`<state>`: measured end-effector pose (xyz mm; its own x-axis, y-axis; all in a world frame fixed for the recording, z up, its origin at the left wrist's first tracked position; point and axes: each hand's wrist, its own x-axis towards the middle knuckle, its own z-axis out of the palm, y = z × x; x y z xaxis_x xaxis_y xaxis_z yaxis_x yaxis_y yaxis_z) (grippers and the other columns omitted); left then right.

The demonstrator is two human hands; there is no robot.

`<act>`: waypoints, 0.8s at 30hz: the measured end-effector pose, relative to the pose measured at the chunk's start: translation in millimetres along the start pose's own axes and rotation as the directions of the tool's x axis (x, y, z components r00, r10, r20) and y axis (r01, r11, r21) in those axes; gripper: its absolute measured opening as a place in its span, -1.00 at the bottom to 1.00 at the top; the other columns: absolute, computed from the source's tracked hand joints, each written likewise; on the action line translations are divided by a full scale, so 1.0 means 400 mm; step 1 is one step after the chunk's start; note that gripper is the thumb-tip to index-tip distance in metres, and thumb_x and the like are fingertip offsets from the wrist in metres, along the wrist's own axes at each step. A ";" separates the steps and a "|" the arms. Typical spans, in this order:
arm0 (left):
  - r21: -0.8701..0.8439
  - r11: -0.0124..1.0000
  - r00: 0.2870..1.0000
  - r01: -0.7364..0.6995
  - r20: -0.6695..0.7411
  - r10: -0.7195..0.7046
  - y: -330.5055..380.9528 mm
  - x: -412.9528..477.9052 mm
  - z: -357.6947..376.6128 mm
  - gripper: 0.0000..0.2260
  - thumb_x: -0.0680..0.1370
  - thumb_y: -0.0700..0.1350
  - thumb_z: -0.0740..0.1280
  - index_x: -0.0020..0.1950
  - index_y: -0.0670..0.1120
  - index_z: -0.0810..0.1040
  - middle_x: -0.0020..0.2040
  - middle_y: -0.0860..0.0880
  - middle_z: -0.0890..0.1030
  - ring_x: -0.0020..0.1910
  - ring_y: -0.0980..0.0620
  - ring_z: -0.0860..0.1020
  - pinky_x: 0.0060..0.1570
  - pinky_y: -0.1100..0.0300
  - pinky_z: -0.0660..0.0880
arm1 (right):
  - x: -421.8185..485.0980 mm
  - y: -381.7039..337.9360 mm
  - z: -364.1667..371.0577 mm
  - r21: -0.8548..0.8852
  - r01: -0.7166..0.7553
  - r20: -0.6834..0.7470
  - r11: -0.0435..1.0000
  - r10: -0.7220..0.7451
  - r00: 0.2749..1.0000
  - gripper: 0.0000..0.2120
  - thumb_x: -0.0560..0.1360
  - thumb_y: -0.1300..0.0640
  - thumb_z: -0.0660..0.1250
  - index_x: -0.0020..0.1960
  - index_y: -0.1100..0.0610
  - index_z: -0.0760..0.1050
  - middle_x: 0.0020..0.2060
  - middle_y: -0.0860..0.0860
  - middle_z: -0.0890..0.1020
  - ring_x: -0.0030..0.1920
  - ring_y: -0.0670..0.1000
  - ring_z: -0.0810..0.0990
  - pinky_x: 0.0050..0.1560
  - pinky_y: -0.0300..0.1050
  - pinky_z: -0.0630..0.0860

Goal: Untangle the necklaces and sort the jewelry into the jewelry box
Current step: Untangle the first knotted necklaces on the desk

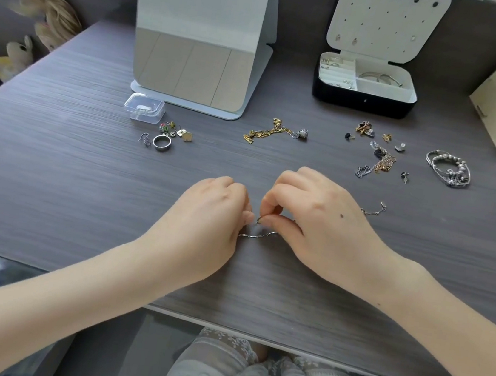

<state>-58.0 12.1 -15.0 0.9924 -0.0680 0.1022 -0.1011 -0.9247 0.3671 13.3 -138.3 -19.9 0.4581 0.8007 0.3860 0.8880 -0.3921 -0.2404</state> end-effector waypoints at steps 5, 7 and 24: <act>-0.193 0.978 0.996 0.081 -0.022 -0.087 -0.012 -0.004 -0.004 -0.90 0.61 -0.10 0.14 -0.11 -0.02 0.33 -0.28 0.12 0.51 -0.35 0.19 0.39 -0.30 0.26 0.23 | -0.002 0.002 0.018 -0.017 0.010 -0.034 1.000 -0.010 0.999 -0.82 0.41 0.07 0.22 -0.26 0.10 0.53 -0.32 -0.01 0.55 -0.32 0.05 0.41 -0.33 -0.16 0.21; -0.234 0.970 0.998 0.059 -0.008 -0.063 -0.015 -0.006 -0.003 -0.90 0.60 -0.10 0.15 -0.11 -0.01 0.34 -0.33 0.15 0.55 -0.39 0.25 0.42 -0.32 0.37 0.30 | -0.001 0.006 0.019 0.009 -0.011 -0.049 1.000 0.011 0.999 -0.87 0.41 0.08 0.28 -0.24 0.10 0.55 -0.33 -0.03 0.56 -0.32 -0.01 0.36 -0.33 -0.16 0.23; -0.262 0.926 0.962 -0.272 -0.067 0.264 -0.055 -0.025 0.022 -0.93 0.56 -0.01 0.10 -0.11 0.06 0.31 -0.38 0.20 0.42 -0.32 0.31 0.37 -0.27 0.53 0.27 | 0.084 0.039 -0.039 0.286 -0.245 0.519 0.926 0.065 0.852 -0.82 0.43 0.01 0.43 -0.19 -0.27 0.51 -0.28 -0.09 0.47 -0.22 -0.14 0.41 -0.10 -0.15 0.39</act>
<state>-65.1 29.9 -32.3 0.9236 -0.2844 0.2573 -0.3821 -0.7393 0.5545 42.9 -124.5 3.2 0.4267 0.8921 -0.1486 0.6987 -0.4295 -0.5721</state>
